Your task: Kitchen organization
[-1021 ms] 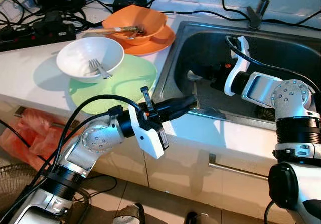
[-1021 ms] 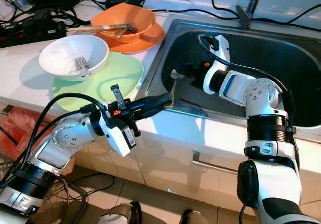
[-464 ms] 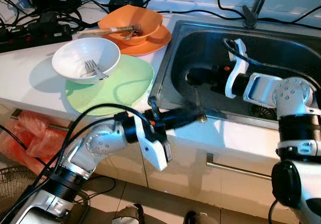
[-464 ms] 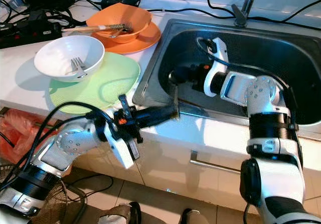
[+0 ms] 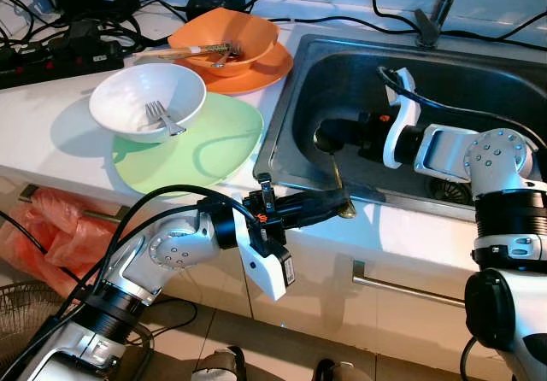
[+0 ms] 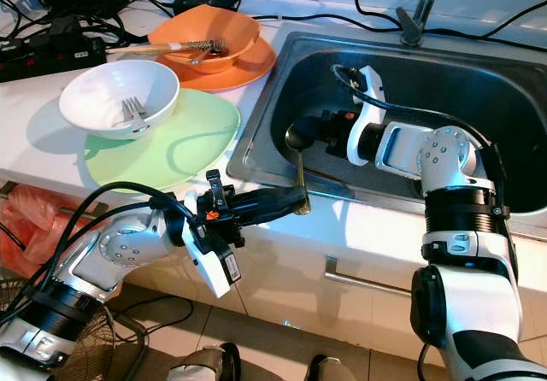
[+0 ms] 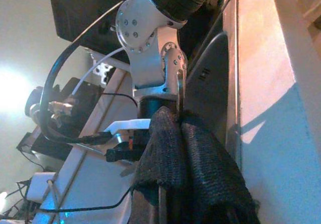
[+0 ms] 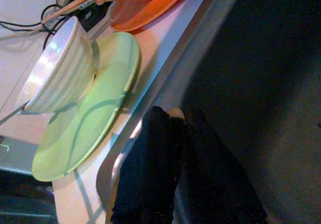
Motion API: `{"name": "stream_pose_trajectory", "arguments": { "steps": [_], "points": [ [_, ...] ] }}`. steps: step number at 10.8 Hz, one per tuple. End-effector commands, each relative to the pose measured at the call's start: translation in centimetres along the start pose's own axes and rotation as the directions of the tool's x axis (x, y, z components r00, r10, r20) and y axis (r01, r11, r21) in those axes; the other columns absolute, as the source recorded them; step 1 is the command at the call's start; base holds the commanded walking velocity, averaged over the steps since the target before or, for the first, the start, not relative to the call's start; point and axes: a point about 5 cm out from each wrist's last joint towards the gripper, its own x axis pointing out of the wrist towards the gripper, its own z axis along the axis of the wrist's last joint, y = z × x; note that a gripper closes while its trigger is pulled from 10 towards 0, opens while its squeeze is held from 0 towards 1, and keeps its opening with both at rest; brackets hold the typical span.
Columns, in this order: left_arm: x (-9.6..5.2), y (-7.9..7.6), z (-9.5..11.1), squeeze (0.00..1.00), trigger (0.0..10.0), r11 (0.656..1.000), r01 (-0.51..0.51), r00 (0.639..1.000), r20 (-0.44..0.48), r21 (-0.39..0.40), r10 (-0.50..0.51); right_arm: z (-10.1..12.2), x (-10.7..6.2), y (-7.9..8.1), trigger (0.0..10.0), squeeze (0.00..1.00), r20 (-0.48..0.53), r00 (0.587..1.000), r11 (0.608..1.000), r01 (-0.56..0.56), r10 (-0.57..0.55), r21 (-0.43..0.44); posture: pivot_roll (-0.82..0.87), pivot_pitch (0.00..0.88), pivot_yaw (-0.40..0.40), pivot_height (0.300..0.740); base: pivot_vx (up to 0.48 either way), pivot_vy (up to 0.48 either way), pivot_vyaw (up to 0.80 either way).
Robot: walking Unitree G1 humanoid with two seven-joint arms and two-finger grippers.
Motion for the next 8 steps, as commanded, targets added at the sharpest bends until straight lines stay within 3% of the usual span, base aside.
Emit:
{"name": "stream_pose_trajectory", "arguments": {
  "steps": [1,2,8],
  "points": [
    [-0.8,1.1,-1.1,0.0,3.3,0.998,-0.069,0.995,-0.07,0.008,0.07,0.0,-0.1,-0.1,0.0,0.0,-0.032,0.999,1.0,0.007,-0.008,-0.016,0.09,0.16,0.016,0.74,0.0,0.0,0.0],
    [-0.8,1.1,-1.2,1.0,10.0,0.997,-0.071,0.994,-0.08,0.01,0.072,0.0,0.0,-0.1,0.0,0.0,-0.028,1.0,1.0,0.008,-0.009,-0.015,0.09,0.16,0.016,0.74,0.0,0.0,0.0],
    [-1.6,0.1,-2.0,1.0,10.0,0.995,-0.1,0.984,-0.148,-0.009,0.098,0.1,-0.1,-1.3,0.0,0.0,0.104,0.992,0.994,0.058,-0.068,0.095,0.09,0.164,0.013,0.74,0.0,0.0,0.0]
  ]
}}
